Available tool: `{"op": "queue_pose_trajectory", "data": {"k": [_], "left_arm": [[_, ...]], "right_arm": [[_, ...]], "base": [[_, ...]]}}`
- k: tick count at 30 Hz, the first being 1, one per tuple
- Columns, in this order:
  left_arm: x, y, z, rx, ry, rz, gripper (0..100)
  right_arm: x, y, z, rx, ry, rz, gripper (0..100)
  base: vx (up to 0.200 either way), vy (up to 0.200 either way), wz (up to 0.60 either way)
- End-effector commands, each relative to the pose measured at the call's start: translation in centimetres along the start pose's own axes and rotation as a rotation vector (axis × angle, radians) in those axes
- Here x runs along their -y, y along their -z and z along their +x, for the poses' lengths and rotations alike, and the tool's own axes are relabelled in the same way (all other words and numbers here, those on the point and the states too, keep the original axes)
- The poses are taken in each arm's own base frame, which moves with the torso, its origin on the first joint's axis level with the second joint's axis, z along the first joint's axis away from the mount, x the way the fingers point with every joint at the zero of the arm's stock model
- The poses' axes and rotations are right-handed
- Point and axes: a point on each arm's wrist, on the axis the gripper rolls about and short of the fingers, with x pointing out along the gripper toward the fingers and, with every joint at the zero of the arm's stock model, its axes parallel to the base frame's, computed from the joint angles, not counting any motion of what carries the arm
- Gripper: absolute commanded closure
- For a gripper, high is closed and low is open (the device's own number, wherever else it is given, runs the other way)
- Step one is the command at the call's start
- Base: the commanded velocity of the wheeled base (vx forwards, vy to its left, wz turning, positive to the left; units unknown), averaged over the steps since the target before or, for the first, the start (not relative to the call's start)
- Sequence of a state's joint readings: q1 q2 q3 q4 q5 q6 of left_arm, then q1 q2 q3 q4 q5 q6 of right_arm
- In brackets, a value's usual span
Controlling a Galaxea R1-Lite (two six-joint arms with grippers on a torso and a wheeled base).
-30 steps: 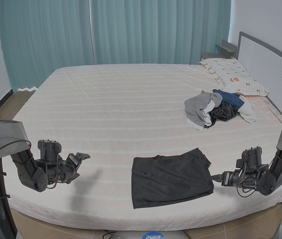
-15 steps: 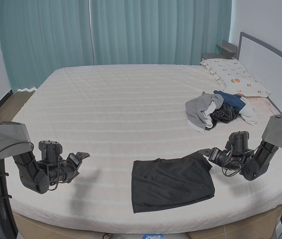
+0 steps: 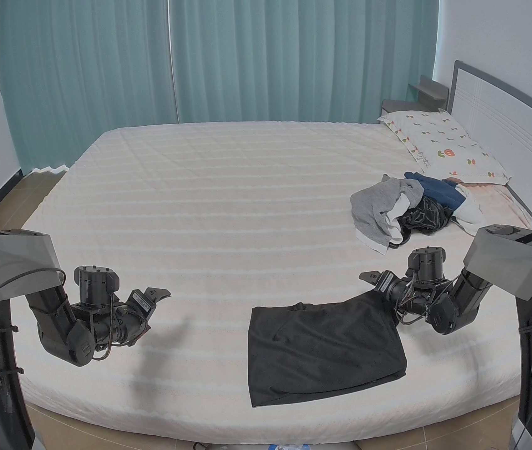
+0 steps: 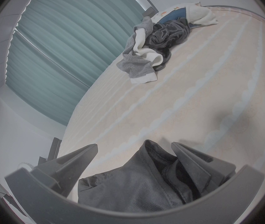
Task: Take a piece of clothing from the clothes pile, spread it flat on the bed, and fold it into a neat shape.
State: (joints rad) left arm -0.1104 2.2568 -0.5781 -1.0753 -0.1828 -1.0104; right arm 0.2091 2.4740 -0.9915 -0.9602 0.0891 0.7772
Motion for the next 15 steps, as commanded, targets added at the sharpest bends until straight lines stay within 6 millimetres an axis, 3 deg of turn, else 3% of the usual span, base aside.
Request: {"op": "queue_pose_trajectory", "data": {"k": [1,2,3,15], "left_arm": [[-0.08,0.09,0.09,-0.003,-0.003,0.0,0],[-0.08,0.09,0.09,-0.003,-0.003,0.0,0],[-0.08,0.09,0.09,-0.003,-0.003,0.0,0],[-0.12,0.11,0.11,-0.004,-0.004,-0.001,0]], "right_arm": [[0.56,0.56,0.61,-0.016,0.013,0.002,0],[0.56,0.55,0.62,-0.017,0.014,0.002,0],[0.58,0.57,0.65,-0.016,0.013,0.002,100],[0.93,0.24,0.11,0.0,0.028,0.055,100]], "base": [[0.0,0.0,0.0],[0.0,0.0,0.0],[0.0,0.0,0.0],[0.0,0.0,0.0]]}}
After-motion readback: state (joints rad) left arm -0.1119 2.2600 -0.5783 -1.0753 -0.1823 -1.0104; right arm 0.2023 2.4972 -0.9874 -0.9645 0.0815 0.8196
